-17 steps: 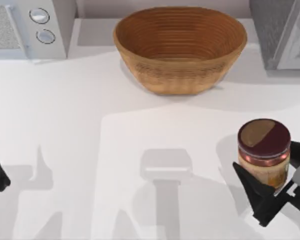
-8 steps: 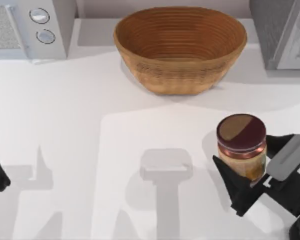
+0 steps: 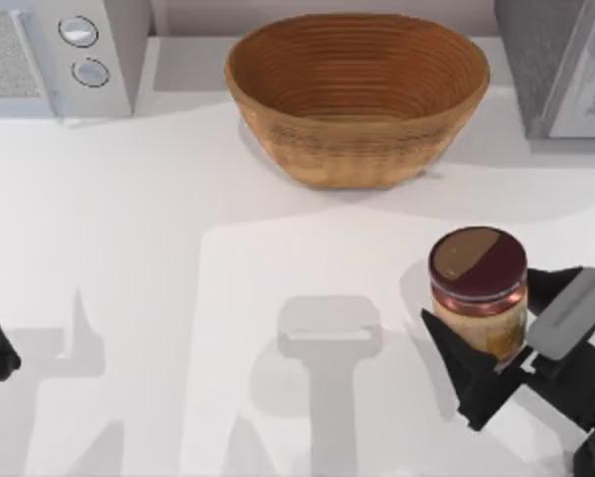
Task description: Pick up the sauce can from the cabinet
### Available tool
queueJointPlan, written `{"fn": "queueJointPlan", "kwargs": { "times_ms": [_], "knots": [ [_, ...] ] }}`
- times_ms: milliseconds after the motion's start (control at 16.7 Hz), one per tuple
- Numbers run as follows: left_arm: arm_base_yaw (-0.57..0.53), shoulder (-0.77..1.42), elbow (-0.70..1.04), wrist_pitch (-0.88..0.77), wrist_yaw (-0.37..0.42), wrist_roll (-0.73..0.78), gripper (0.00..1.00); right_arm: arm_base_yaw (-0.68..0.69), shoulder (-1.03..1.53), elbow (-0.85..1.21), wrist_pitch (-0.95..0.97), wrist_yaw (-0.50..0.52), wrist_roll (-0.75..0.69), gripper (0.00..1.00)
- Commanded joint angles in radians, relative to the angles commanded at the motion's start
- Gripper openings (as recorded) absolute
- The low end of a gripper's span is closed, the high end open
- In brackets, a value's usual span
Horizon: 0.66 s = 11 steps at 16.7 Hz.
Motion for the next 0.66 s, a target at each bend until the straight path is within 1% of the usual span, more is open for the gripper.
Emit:
{"fn": "queueJointPlan", "kwargs": {
  "times_ms": [300,360,660],
  "knots": [
    [0.000,0.000,0.000,0.000,0.000,0.000,1.00,0.000,0.000,0.000,0.000,0.000,0.000,0.98],
    [0.000,0.000,0.000,0.000,0.000,0.000,1.00,0.000,0.000,0.000,0.000,0.000,0.000,1.00],
    [0.000,0.000,0.000,0.000,0.000,0.000,1.00,0.000,0.000,0.000,0.000,0.000,0.000,1.00]
  ]
}}
